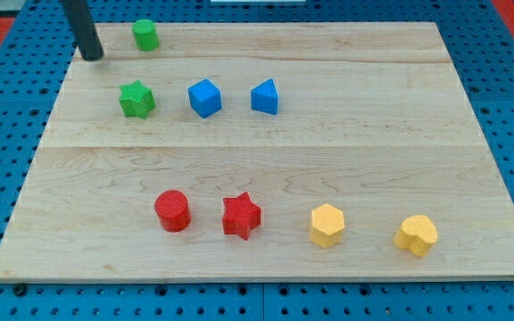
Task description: Move the green circle slightly right and down
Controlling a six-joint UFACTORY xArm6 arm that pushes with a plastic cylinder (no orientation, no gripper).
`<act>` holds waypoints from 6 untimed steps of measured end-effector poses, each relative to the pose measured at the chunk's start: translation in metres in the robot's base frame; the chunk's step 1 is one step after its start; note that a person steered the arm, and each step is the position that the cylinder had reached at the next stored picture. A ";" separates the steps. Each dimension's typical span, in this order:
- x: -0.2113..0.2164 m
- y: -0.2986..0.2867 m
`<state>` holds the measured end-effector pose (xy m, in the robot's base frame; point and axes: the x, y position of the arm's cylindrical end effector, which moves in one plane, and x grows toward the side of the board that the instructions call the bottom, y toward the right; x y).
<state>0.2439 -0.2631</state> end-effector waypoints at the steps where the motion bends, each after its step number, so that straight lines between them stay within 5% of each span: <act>1: -0.033 0.043; 3: -0.008 0.230; 4: -0.050 0.215; 6: 0.015 0.284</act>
